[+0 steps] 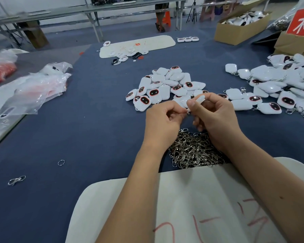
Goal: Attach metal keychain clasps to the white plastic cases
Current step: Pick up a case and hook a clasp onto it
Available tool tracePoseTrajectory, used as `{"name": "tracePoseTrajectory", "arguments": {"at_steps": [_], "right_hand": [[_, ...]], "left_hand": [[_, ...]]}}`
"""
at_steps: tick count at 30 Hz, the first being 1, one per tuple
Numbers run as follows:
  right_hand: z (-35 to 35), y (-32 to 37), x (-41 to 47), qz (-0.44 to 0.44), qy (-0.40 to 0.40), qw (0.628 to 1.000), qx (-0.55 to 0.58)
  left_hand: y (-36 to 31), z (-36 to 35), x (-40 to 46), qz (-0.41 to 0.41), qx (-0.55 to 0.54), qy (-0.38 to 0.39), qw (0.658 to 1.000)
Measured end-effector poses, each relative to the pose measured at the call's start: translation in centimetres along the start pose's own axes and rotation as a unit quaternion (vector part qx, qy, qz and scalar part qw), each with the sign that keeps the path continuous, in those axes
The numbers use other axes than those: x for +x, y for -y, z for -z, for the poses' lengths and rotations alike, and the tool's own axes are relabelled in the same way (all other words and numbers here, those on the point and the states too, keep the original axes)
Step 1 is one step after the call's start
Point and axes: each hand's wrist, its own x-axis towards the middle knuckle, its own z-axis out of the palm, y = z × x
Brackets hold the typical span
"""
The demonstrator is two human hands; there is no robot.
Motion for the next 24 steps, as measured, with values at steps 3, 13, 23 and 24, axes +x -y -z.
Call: {"name": "tracePoseTrajectory", "arguments": {"at_steps": [3, 13, 23, 24], "right_hand": [[0.0, 0.4, 0.1, -0.003, -0.004, 0.999, 0.052], [0.3, 0.2, 0.3, 0.01, 0.014, 0.997, 0.08], [0.3, 0.0, 0.4, -0.006, -0.004, 0.998, 0.057], [0.3, 0.0, 0.3, -0.008, -0.003, 0.998, 0.055]], "left_hand": [[-0.5, -0.7, -0.2, 0.033, -0.077, -0.036, 0.996], [-1.2, -1.3, -0.3, 0.157, -0.264, -0.043, 0.951], [-0.7, -0.8, 0.0, 0.091, -0.152, -0.037, 0.983], [-0.6, -0.8, 0.0, 0.081, -0.128, -0.029, 0.988]]}}
